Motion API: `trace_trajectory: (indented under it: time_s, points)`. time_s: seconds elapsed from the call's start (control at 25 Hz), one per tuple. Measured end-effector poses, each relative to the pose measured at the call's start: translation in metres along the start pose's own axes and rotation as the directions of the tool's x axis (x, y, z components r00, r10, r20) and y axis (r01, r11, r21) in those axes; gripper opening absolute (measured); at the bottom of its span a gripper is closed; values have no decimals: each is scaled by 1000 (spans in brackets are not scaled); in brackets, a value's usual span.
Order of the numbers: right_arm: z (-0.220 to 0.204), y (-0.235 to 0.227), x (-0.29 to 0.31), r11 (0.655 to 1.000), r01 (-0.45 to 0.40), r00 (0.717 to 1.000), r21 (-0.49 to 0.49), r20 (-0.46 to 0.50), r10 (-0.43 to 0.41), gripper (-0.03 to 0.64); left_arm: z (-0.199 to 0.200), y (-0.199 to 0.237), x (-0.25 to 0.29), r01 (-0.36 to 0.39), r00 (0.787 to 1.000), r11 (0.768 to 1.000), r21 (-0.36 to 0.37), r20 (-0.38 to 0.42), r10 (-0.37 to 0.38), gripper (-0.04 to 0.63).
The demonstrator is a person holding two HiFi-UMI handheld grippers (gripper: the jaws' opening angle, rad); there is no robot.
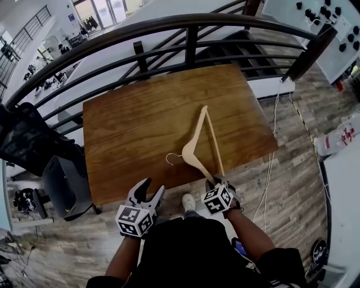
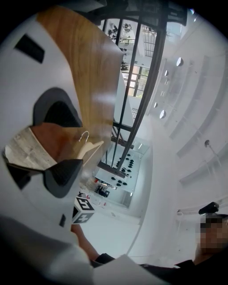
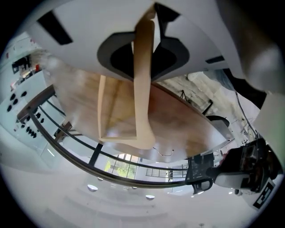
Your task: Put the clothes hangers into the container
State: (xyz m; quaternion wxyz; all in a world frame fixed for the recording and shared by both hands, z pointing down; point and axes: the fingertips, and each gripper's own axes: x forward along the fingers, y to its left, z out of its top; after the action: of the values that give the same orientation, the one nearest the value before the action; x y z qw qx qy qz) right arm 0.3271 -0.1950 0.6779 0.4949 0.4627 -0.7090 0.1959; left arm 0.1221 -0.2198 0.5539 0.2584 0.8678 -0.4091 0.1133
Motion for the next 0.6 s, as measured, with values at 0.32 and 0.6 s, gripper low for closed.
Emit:
trace_trajectory:
  time_s: [0.32, 0.6]
  points:
    - [63, 0, -14, 998, -65, 985, -8, 161, 66, 74, 13, 15, -11, -87, 994, 996, -12, 63, 88, 232]
    - [114, 35, -13, 975, -164, 959, -152, 205, 194, 74, 20, 47, -64, -269, 951, 960, -80, 134, 278, 230]
